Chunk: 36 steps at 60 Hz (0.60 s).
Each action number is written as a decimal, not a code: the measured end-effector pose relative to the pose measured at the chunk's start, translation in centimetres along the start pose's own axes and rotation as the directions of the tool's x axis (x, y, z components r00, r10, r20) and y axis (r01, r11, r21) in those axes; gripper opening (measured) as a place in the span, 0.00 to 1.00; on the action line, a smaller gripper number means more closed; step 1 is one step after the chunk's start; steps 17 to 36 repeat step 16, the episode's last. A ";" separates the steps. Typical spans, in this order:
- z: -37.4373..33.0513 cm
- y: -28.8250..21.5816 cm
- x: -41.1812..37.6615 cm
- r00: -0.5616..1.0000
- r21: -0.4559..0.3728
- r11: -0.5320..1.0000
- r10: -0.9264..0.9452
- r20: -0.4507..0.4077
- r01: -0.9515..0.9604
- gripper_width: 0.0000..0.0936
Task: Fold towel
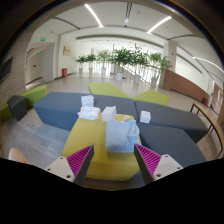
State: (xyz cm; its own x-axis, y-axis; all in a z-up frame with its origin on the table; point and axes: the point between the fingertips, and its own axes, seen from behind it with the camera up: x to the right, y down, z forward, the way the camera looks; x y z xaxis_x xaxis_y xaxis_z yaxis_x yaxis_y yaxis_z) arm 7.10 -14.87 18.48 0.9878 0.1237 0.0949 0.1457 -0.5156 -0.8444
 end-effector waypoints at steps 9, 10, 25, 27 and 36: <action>0.1 0.7 2.4 0.999 0.007 1.000 0.025 -0.034 -0.025 0.89; 0.3 1.0 2.5 0.999 0.003 1.000 0.030 -0.031 -0.030 0.88; 1.8 2.3 2.7 0.997 -0.027 0.997 0.079 0.013 -0.079 0.87; 1.8 2.3 2.7 0.997 -0.027 0.997 0.079 0.013 -0.079 0.87; 1.8 2.3 2.7 0.997 -0.027 0.997 0.079 0.013 -0.079 0.87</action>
